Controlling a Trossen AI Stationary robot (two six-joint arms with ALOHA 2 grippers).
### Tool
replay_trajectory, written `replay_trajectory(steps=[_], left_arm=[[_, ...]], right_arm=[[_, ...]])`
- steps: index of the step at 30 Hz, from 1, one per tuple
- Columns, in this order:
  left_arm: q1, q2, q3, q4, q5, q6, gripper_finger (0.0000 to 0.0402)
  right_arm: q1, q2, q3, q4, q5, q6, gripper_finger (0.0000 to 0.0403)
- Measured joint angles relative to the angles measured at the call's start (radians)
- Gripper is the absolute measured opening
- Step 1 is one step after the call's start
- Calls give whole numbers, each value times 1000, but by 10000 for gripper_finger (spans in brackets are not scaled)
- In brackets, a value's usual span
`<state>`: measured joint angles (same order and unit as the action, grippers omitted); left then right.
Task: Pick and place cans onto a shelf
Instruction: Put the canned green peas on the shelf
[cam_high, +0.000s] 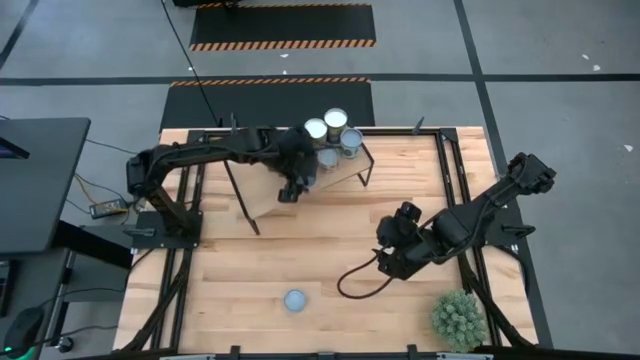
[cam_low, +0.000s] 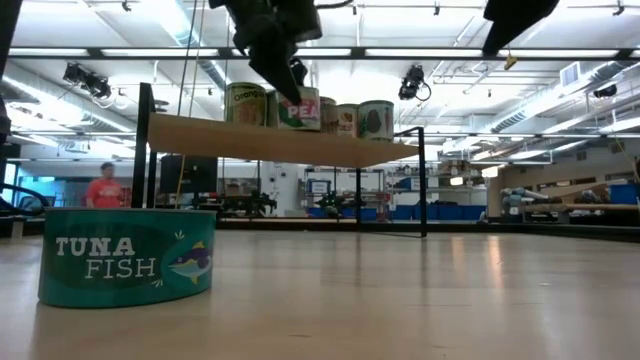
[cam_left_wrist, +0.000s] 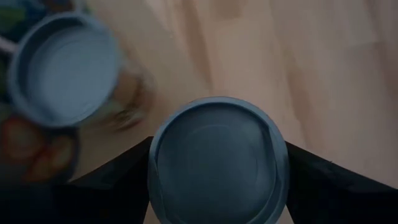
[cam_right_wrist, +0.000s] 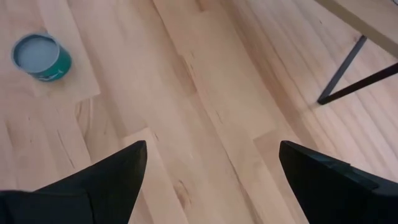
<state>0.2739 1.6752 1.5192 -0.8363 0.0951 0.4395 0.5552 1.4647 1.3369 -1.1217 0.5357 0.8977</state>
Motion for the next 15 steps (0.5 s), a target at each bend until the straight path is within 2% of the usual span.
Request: replay_trajectory(steps=[7,15], left_arm=[[44,0,0,1,-12,64,291],[45,-1,0,3,-54,104,299]], right_arm=[[-18,0,0,2,-7,-13,373],[-35,0,0,5,-7,-30,373]])
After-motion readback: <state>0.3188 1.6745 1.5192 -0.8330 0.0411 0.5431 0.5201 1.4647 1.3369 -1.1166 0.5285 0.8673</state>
